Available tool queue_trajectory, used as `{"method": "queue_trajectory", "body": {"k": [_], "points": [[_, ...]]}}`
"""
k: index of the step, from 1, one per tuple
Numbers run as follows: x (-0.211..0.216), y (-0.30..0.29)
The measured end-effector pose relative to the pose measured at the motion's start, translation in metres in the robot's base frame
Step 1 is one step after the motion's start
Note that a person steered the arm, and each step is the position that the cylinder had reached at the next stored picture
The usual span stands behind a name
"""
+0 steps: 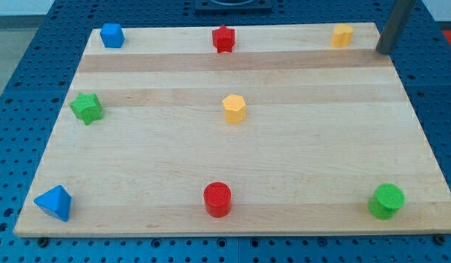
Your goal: Push the yellow heart into the yellow hexagon
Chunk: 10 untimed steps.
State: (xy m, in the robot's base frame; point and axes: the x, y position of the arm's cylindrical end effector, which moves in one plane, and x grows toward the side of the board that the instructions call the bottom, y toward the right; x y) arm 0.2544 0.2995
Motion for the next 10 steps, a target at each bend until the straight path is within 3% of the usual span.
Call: {"method": "queue_trajectory", "body": {"k": [1,2,5,10], "points": [[-0.037,0.009],[-0.062,-0.019],[-0.016,-0.07],[-0.04,-0.161]]}}
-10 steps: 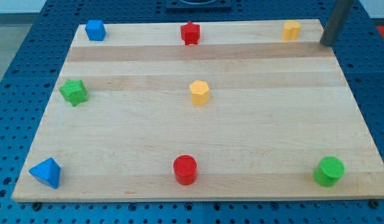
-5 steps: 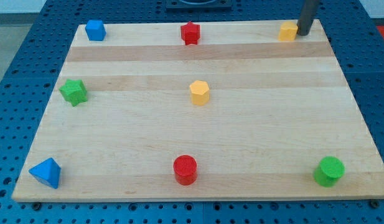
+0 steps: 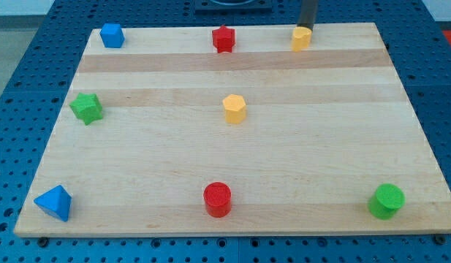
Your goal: Push the yellow heart into the yellow hexagon
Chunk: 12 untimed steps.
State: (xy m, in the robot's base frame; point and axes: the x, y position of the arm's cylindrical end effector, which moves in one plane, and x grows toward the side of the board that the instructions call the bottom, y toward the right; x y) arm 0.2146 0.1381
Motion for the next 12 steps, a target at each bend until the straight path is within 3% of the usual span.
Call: {"method": "queue_trajectory", "body": {"k": [8,10,12], "points": [[0.136,-0.036],[0.147,0.008],[0.161,-0.03]]}}
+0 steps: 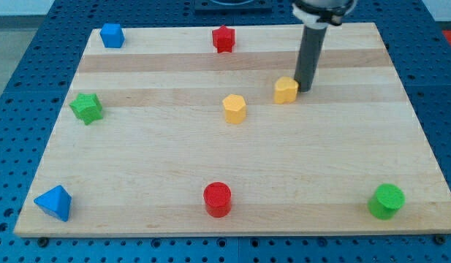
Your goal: Push the yellow heart into the yellow hexagon
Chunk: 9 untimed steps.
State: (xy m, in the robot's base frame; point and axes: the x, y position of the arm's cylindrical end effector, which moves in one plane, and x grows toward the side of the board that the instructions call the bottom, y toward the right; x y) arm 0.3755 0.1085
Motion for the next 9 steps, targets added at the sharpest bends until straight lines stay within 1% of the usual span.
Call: {"method": "queue_trajectory", "body": {"k": [1,3,5,6,7,8,9], "points": [[0.016,-0.024],[0.026,-0.062],[0.031,-0.067],[0.021,-0.026],[-0.024,-0.038],[-0.029,-0.094],[-0.045,-0.15]]}}
